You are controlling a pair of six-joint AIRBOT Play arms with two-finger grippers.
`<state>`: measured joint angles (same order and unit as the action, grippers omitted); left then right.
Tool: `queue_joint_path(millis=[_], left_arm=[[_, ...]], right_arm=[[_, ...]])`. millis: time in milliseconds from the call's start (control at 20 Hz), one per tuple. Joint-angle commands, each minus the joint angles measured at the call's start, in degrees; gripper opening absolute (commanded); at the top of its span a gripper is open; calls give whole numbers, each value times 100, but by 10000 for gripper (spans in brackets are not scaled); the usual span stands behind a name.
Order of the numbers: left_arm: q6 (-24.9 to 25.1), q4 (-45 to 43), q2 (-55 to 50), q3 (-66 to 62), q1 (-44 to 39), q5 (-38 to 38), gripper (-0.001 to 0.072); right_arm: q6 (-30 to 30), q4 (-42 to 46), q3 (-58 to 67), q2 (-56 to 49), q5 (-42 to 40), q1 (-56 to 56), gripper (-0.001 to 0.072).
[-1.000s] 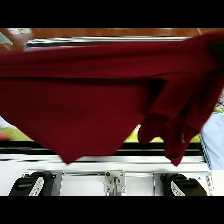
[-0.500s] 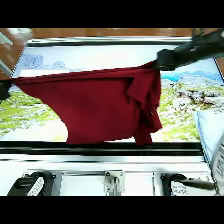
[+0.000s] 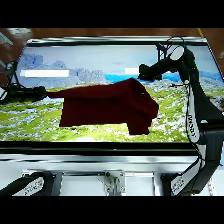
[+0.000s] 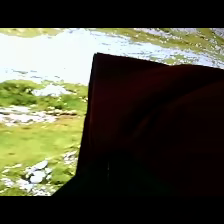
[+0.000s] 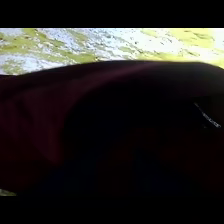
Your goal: Fold the shirts.
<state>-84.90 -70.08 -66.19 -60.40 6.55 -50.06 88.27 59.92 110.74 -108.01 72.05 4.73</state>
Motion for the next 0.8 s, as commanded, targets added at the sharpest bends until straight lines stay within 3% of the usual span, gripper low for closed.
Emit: queue_joint_path(millis=[0, 50, 100, 150, 250, 350, 450, 600, 750], left_arm=[[15, 734, -678, -46, -46, 9, 102], [22, 706, -671, -107, 7, 9, 280], [20, 706, -658, -227, 120, -68, 509], [22, 682, -660, -404, 286, -299, 640], [33, 452, -660, -645, 695, -863, 669], [42, 90, -704, -590, 1169, -1504, 669], [210, 20, -785, -240, 1508, -1932, 669], [734, 332, -798, 872, 1687, -1952, 669], [1012, 955, -874, 1628, 1687, -1263, 669]], right_arm=[[153, -310, 15, -262, 85, 46, 470], [131, -306, 15, -184, 116, -9, 470], [20, -282, 15, -59, 214, -103, 470], [-160, -219, 13, 92, 387, -225, 470], [-533, 341, 13, 446, 1158, -573, 470], [-557, 1349, 11, 645, 2133, -927, 469], [-619, 1718, -164, 656, 3045, -1342, 469], [-264, 758, -942, 708, 3224, -1947, 470], [-50, 129, -1550, 717, 2719, -1987, 470]])
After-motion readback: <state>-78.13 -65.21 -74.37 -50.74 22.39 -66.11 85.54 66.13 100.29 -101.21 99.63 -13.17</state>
